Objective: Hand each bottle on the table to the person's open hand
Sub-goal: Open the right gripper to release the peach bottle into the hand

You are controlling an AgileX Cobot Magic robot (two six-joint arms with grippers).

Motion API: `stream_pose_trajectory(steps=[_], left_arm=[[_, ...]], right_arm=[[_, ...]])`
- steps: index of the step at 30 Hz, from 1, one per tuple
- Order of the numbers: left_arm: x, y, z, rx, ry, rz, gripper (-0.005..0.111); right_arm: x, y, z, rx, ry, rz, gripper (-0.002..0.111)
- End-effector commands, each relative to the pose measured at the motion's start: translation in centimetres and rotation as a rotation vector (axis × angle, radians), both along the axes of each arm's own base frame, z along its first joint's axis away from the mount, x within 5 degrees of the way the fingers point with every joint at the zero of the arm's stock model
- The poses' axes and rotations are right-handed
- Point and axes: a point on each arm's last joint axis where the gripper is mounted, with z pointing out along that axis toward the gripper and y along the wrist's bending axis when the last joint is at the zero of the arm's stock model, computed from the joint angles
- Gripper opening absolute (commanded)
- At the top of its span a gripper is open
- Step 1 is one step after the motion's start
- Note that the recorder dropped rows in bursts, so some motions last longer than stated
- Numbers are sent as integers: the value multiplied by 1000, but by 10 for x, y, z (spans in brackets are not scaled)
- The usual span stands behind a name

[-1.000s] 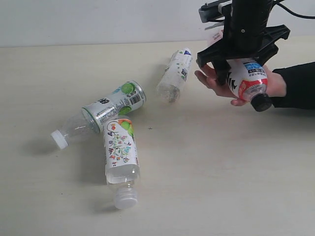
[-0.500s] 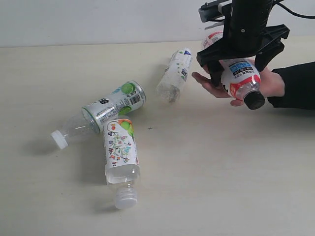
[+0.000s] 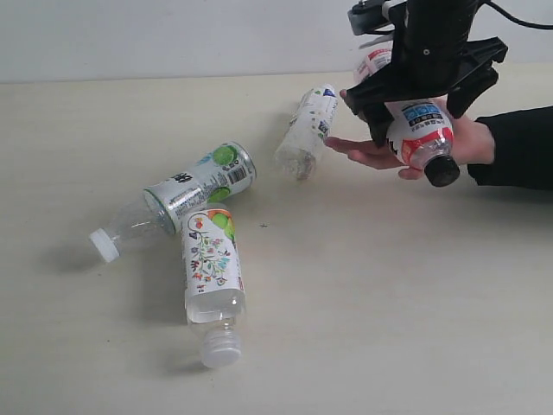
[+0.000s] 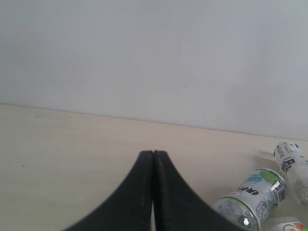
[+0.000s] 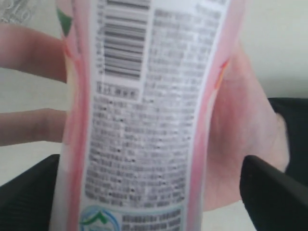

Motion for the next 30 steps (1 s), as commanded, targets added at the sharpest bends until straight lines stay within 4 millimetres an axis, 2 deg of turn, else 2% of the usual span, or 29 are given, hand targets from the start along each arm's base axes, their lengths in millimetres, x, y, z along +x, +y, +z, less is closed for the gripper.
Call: stream_pose_trajectory(steps=[1,8,12,14,16,19,20,25,28,29,30], left_arm=[[-1,0,1,9,-11,1,0],[-1,0,1,9,-11,1,0],[-1,0,1,9,-11,1,0],[-1,0,1,9,-11,1,0],[-1,0,1,9,-11,1,0],[-1,0,1,9,-11,1,0],[-1,0,1,9,-11,1,0],[-1,0,1,9,-11,1,0],[-1,0,1,9,-11,1,0],[-1,0,1,9,-11,1,0],[-1,0,1,9,-11,1,0]], right_arm=[[-1,-4,16,-1,-68,12,91],[-12,-8,53,45,-173,18,91],[-28,-17,79,48,-192,-26,88],[-38,-21,90,62,-210,-27,77],[-52,-26,103,88,-258,-21,53],[-83,-38,124,131,-354,-8,7],[-93,-42,129,142,-379,-5,1],[-163,-70,143,192,-517,40,1],[-210,-88,138,238,-620,57,1],[-238,-100,131,265,-701,70,1],[-248,-104,127,265,-737,77,1]])
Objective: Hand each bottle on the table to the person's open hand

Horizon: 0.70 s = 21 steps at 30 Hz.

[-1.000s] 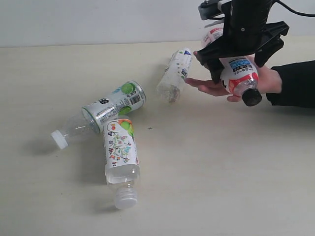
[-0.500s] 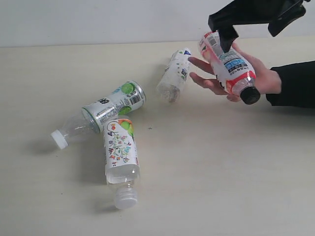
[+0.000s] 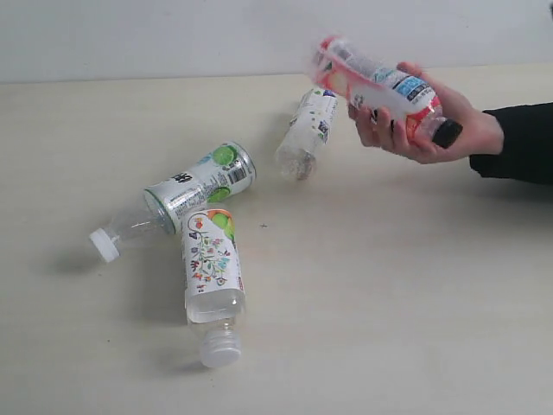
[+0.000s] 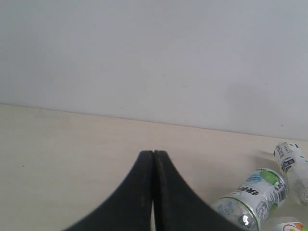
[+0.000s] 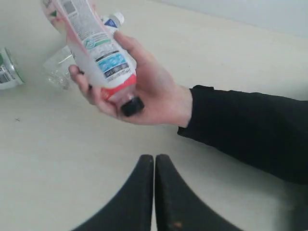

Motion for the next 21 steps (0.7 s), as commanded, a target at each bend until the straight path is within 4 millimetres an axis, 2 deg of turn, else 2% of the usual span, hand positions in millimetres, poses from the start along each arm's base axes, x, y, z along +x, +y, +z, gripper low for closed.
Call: stream_pose_trajectory(steps=[1,5,8,14,21], left_arm=[[-1,0,1,9,-11,1,0],[-1,0,1,9,-11,1,0],[-1,0,1,9,-11,1,0],[-1,0,1,9,-11,1,0],[-1,0,1,9,-11,1,0]], right_arm=[[-64,-29,-21,24,-218,26,1],[-110,-54,-53,-18,-363,11,1],[-127,-64,-70,-30,-427,-2,1],[-139,-67,-71,7,-518,2,1],[-140,-65,-71,42,-519,13,1]])
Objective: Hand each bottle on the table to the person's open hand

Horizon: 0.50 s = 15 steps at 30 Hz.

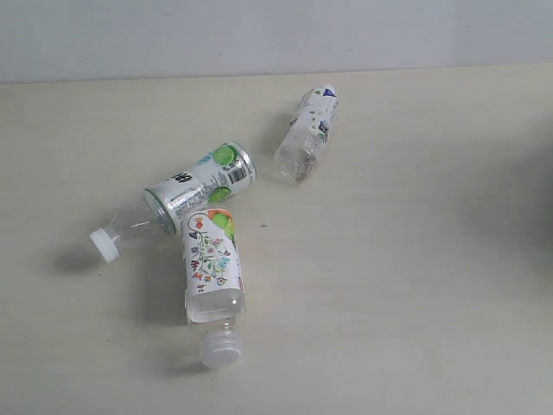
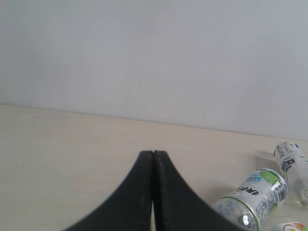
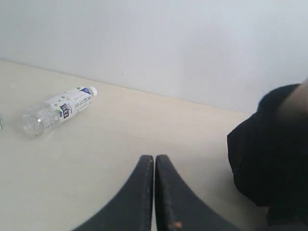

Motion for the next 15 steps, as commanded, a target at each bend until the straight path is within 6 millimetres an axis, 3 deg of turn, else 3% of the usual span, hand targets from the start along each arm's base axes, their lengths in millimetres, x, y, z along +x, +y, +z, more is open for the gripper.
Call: stream_pose_trajectory(steps=[1,15], left_arm=[[-1,0,1,9,-11,1,0],[-1,0,1,9,-11,1,0]], right_arm=[[0,2,0,14,-11,16,1],[0,2,-1,15,-3,15,1]])
